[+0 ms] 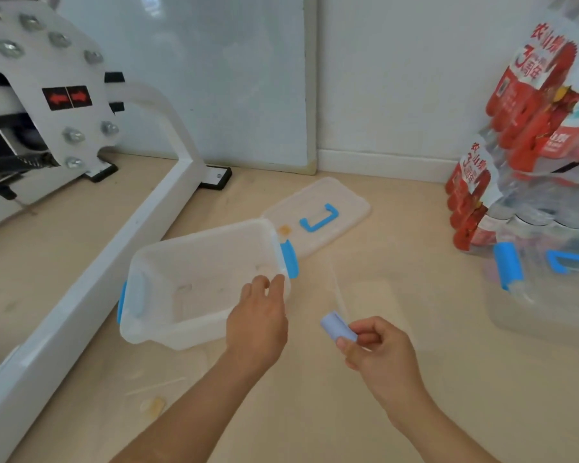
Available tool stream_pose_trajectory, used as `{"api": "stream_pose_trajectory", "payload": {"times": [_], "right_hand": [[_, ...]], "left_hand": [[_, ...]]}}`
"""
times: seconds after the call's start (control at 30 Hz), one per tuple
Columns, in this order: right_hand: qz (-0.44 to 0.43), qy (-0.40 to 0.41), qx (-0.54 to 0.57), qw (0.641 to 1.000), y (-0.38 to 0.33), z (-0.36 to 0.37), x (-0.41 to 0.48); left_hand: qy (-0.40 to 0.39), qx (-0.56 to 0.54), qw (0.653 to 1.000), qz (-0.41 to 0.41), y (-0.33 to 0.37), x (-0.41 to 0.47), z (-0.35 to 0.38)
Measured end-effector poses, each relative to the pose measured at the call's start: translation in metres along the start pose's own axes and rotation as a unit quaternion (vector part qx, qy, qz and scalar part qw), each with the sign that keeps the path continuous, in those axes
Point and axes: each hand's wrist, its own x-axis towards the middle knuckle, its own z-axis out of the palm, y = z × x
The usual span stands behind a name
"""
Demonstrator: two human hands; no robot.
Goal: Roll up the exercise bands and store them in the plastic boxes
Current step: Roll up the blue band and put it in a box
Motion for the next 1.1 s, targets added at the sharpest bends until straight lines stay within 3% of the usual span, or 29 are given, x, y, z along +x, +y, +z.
{"api": "stream_pose_trajectory", "payload": {"times": [0.17, 0.4, 0.57, 0.7, 0.8, 1.1], "right_hand": [[-0.068, 0.063, -0.087, 0.992, 0.007, -0.006, 0.021], [-0.058, 0.185, -0.139, 0.971, -0.002, -0.061, 0.065], [-0.033, 0.219, -0.099, 0.970, -0.012, -0.086, 0.074], [-0.002, 0.150, 0.040, 0.988, -0.028, -0.074, 0.061], [0.009, 0.071, 0.087, 0.994, -0.042, -0.059, 0.042], [0.072, -0.065, 0.243, 0.965, -0.066, -0.043, -0.005]], "left_hand": [[-0.010, 0.007, 1.000, 0.025, -0.006, 0.011, 0.005], [-0.071, 0.048, 0.971, 0.222, 0.049, -0.031, 0.011], [-0.100, 0.001, 0.952, 0.289, 0.094, -0.054, 0.023], [-0.061, -0.209, 0.955, 0.201, 0.099, -0.046, 0.007], [0.010, -0.222, 0.959, 0.176, 0.099, -0.029, -0.013], [0.056, -0.209, 0.959, 0.181, 0.094, -0.013, -0.056]]}}
